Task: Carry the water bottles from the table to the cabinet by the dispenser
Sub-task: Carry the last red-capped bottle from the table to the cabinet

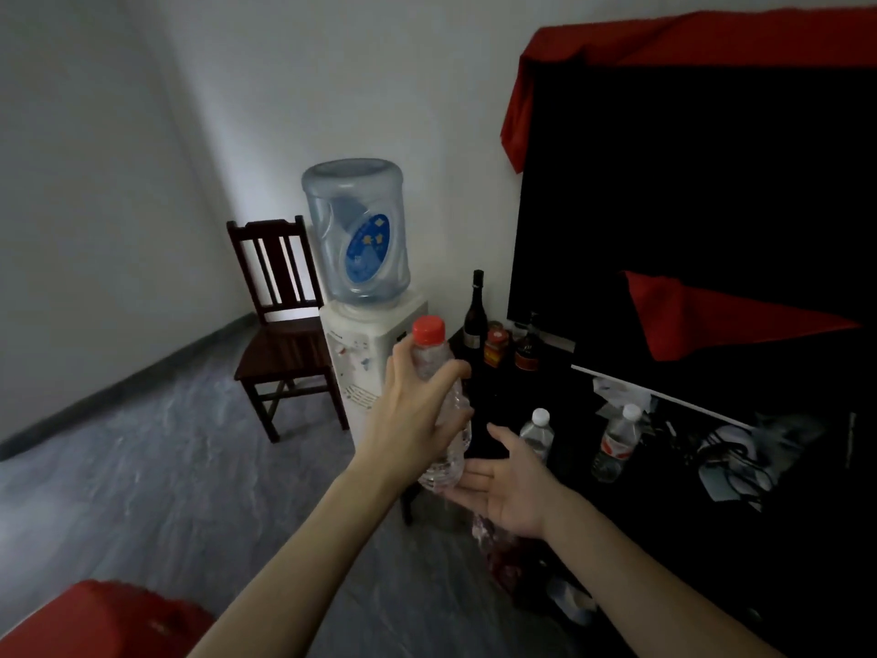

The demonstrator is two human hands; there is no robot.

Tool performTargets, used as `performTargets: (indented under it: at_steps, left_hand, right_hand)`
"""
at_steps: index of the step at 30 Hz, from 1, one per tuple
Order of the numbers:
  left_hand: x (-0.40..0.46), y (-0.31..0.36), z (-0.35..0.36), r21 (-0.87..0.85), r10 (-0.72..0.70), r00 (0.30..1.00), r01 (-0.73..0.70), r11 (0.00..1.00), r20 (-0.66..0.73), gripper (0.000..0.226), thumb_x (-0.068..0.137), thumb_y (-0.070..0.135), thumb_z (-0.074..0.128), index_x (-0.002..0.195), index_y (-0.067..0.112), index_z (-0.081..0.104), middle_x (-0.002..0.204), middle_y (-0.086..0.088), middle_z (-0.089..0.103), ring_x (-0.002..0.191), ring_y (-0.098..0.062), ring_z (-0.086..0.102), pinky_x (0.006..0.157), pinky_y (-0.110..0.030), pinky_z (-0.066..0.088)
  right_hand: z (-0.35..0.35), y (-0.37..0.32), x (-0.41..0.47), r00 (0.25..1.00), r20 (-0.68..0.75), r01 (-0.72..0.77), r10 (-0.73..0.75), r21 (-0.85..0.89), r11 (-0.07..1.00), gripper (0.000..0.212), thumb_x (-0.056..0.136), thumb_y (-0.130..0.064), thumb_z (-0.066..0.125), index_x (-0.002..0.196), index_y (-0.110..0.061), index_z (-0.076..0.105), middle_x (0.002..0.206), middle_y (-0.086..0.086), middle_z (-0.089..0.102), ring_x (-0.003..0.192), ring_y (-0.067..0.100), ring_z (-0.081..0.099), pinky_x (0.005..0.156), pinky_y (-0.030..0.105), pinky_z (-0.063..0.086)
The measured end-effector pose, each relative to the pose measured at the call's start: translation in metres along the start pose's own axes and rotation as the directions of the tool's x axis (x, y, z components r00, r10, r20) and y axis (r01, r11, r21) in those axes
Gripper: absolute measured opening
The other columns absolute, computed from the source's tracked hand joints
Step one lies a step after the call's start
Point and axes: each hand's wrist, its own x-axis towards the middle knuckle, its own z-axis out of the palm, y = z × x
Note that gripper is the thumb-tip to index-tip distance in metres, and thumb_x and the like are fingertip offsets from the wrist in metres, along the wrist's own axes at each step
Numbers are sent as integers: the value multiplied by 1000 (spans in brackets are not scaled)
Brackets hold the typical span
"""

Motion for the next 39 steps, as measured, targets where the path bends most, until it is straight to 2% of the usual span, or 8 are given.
performTargets:
  at_steps: [3, 8, 12, 16, 21, 29, 34, 39]
  left_hand:
    - [37, -20, 13, -26, -3, 1000, 2, 1000, -13, 42, 84, 35, 76, 118, 31, 51, 142, -11, 28, 124, -31, 43, 60, -30, 51]
    - [102, -51, 45, -21, 63, 997, -63, 998, 46, 39, 89, 39, 69, 122, 33, 48, 143, -6, 22, 127, -30, 42, 73, -45, 60]
    - [167, -77, 67, -13, 93, 992, -92, 996, 85, 37, 92, 32, 56, 128, 34, 46, 139, -4, 23, 123, -32, 44, 75, -49, 59]
    - [225, -100, 92, -26, 135, 977, -133, 991, 162, 42, 91, 33, 40, 133, 33, 46, 134, -3, 24, 108, -29, 49, 72, -47, 57]
    - [265, -131, 134, -19, 161, 952, -162, 987, 261, 45, 96, 24, 52, 138, 38, 48, 134, 1, 22, 104, -27, 50, 72, -45, 58]
    - [291, -190, 198, -89, 254, 872, -239, 967, 418, 46, 98, 30, 57, 142, 43, 48, 131, 0, 29, 99, -21, 53, 62, -30, 53]
    - [296, -222, 247, -176, 347, 788, -300, 938, 509, 44, 96, 28, 51, 138, 39, 51, 134, -4, 33, 107, -22, 57, 62, -24, 48]
    - [289, -241, 286, -237, 417, 689, -346, 908, 592, 60, 82, 22, 79, 131, 44, 51, 129, -4, 41, 87, -16, 61, 49, -19, 39]
  right_hand:
    - [1, -33, 22, 1000, 16, 24, -24, 7, 1000, 76, 95, -52, 52, 117, 21, 54, 120, 36, 63, 118, 43, 61, 78, 43, 62]
    - [-6, -95, 72, 1000, 19, 16, -16, -14, 1000, 80, 94, -53, 54, 123, 21, 50, 122, 36, 62, 119, 45, 60, 102, 45, 50]
    - [-9, -162, 115, 998, 18, 64, -63, -7, 998, 80, 95, -53, 53, 126, 20, 50, 121, 36, 64, 117, 44, 62, 103, 45, 51]
    - [-17, -219, 159, 997, 7, 74, -74, 18, 997, 81, 95, -54, 53, 129, 20, 48, 119, 36, 64, 116, 44, 62, 85, 46, 60]
    - [-33, -260, 215, 996, -76, 53, -50, 45, 998, 81, 95, -57, 53, 123, 18, 54, 115, 36, 66, 111, 45, 64, 77, 44, 62]
    - [-75, -268, 298, 981, -185, -21, 52, 165, 986, 77, 97, -54, 50, 129, 16, 51, 120, 36, 63, 113, 45, 63, 92, 47, 56]
    - [-98, -261, 342, 946, -307, -36, 106, 224, 974, 73, 98, -52, 48, 128, 14, 52, 122, 33, 61, 112, 44, 63, 88, 47, 57]
    - [-122, -249, 375, 904, -387, -103, 184, 219, 970, 69, 102, -49, 45, 128, 14, 52, 122, 33, 59, 117, 41, 59, 105, 48, 48]
